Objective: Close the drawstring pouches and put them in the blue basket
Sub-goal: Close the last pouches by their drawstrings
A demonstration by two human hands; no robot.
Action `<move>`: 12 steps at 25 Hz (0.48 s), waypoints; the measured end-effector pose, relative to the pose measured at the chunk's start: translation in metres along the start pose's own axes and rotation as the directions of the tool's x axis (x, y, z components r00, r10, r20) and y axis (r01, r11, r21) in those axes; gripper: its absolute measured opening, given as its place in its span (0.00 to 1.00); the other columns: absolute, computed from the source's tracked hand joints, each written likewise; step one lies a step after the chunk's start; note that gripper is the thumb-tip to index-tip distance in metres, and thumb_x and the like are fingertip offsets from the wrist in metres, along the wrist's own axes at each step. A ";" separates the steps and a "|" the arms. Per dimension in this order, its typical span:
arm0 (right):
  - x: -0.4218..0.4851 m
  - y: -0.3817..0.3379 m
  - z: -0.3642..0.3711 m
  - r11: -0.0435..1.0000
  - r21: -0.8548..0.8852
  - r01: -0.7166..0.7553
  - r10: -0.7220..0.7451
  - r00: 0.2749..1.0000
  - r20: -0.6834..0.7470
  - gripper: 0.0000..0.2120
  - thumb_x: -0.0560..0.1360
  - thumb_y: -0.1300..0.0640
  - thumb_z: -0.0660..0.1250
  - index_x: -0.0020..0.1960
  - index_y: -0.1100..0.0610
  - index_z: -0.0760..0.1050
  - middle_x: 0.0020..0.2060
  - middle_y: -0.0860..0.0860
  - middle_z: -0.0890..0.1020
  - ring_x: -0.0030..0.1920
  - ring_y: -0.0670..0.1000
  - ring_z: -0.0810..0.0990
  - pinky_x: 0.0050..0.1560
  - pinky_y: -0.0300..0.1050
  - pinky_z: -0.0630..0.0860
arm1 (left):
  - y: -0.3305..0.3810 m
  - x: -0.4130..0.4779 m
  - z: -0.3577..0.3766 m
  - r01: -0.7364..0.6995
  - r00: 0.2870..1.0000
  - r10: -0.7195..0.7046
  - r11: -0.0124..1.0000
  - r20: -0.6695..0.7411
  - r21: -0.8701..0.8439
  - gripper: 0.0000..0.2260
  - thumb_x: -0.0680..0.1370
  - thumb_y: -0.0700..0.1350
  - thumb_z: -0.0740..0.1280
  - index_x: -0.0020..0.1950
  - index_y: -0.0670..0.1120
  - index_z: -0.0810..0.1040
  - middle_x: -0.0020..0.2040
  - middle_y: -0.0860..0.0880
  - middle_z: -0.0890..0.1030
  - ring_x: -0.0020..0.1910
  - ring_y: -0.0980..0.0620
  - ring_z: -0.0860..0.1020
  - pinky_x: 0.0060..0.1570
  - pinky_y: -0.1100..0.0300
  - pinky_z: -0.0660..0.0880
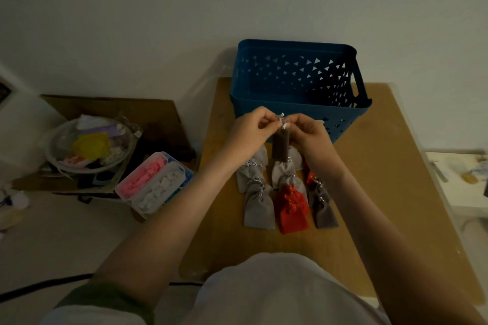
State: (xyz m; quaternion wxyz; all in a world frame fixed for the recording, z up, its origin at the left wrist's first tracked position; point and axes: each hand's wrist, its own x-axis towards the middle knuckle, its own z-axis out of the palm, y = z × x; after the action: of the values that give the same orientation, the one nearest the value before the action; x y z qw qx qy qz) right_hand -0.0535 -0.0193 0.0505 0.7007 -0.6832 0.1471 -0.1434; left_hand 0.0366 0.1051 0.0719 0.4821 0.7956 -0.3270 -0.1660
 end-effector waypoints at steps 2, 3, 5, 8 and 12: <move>0.002 -0.001 -0.003 1.000 0.013 -0.016 0.016 1.000 0.014 0.06 0.79 0.63 0.63 0.45 0.59 0.76 0.37 0.50 0.81 0.40 0.49 0.79 0.46 0.46 0.76 | 0.006 0.001 -0.005 -0.032 0.998 0.025 0.991 0.058 0.128 0.03 0.77 0.46 0.67 0.49 0.48 0.75 0.42 0.58 0.77 0.41 0.63 0.76 0.39 0.72 0.71; 0.003 -0.002 -0.004 1.000 0.017 -0.025 0.025 0.999 0.022 0.06 0.78 0.63 0.63 0.44 0.59 0.77 0.37 0.51 0.81 0.39 0.49 0.79 0.45 0.45 0.76 | 0.009 0.002 -0.007 -0.049 0.996 0.035 0.982 0.077 0.183 0.03 0.78 0.45 0.67 0.49 0.48 0.75 0.41 0.57 0.76 0.40 0.63 0.75 0.37 0.71 0.71; 0.004 -0.004 -0.003 0.999 0.021 -0.045 0.045 0.998 0.033 0.06 0.78 0.65 0.62 0.45 0.60 0.76 0.38 0.53 0.81 0.39 0.50 0.79 0.45 0.43 0.77 | 0.013 0.003 -0.008 -0.087 0.994 0.063 0.955 0.091 0.283 0.04 0.78 0.44 0.66 0.51 0.45 0.73 0.44 0.54 0.76 0.41 0.58 0.75 0.39 0.68 0.71; 0.005 -0.006 0.000 0.998 0.036 -0.061 0.059 0.997 0.049 0.06 0.78 0.67 0.61 0.48 0.63 0.76 0.40 0.56 0.81 0.40 0.51 0.81 0.45 0.43 0.78 | 0.015 0.001 -0.004 -0.143 0.990 0.129 0.925 0.061 0.353 0.05 0.78 0.43 0.65 0.52 0.43 0.72 0.47 0.50 0.74 0.43 0.56 0.73 0.38 0.68 0.69; 0.006 -0.009 0.000 0.994 0.107 -0.035 0.030 0.998 0.049 0.06 0.78 0.67 0.61 0.53 0.67 0.74 0.42 0.58 0.81 0.41 0.51 0.81 0.44 0.41 0.79 | 0.013 0.000 -0.001 -0.165 0.984 0.179 0.941 -0.020 0.296 0.06 0.79 0.43 0.64 0.53 0.42 0.74 0.48 0.47 0.78 0.45 0.53 0.76 0.42 0.64 0.73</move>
State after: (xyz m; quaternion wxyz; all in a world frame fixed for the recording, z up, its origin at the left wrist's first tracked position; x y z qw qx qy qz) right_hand -0.0481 -0.0221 0.0592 0.7421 -0.6451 0.1336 -0.1233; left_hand 0.0321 0.1018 0.0838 0.3790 0.8303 -0.4050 -0.0542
